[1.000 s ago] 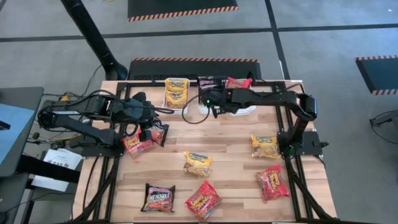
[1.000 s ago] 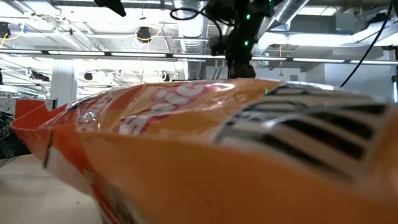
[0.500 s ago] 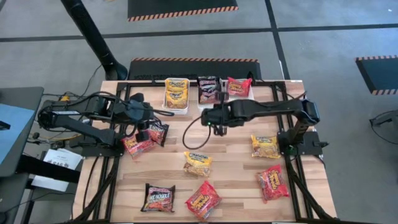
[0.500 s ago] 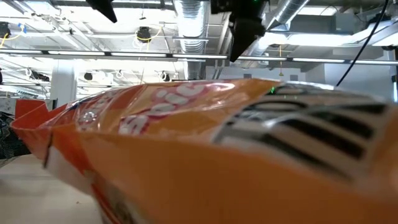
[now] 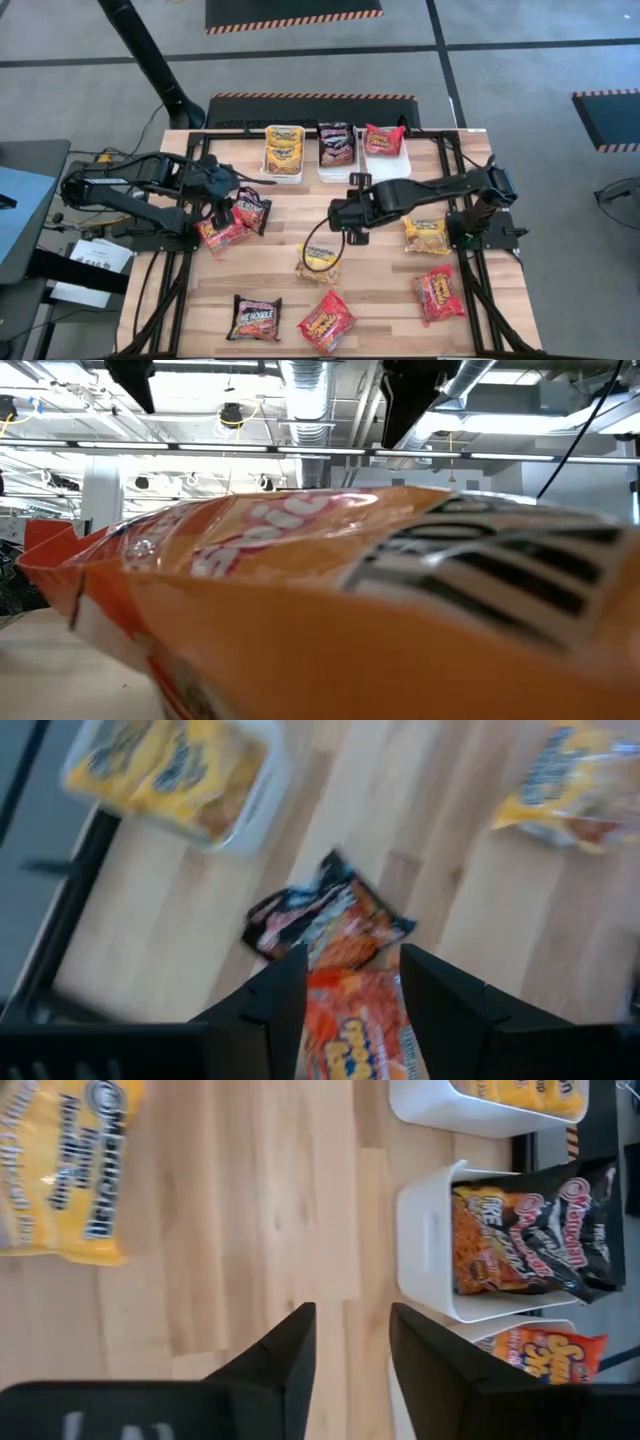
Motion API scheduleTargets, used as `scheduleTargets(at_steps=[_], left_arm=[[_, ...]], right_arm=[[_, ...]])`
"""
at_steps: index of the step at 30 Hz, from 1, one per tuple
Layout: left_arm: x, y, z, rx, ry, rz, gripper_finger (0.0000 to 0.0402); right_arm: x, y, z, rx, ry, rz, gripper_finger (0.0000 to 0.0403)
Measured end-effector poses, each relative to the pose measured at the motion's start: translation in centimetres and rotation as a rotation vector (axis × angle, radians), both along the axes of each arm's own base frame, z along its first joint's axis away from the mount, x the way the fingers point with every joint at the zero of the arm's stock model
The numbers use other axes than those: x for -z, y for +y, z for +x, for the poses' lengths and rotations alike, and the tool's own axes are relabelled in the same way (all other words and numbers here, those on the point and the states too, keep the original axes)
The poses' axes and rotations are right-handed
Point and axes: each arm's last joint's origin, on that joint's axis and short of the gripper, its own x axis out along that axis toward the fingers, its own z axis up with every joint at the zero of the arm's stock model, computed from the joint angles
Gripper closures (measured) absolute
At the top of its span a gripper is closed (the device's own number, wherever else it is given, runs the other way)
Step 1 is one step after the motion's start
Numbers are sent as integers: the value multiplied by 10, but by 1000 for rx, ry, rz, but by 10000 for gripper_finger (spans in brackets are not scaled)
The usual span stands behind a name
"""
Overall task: Sort Maruchan noodles
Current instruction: Put the orange noodle pack into the right white bin
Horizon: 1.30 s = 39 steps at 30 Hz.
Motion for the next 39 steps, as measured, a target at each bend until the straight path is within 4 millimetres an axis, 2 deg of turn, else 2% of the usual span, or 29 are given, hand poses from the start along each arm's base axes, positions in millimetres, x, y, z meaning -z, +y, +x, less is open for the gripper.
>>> scheduleTargets(at_steps=[7, 14, 17, 27, 33, 39], left_arm=[[4, 2, -8, -111, 57, -90, 228], [11, 1, -7, -124, 74, -159, 231], [28, 0, -7, -163, 134, -174, 232], [101, -1, -10, -255, 346, -215, 232], [139, -3, -11, -247, 385, -305, 231], [167, -5, -11, -229, 364, -379, 207]], right_arm=[[1, 25, -8, 2, 9, 49, 203], [3, 45, -16, 31, 34, 144, 196], [3, 53, -18, 29, 26, 156, 197], [6, 68, -21, 0, 16, 163, 197], [7, 70, -21, 2, 13, 166, 197], [7, 70, -21, 23, 2, 175, 197]])
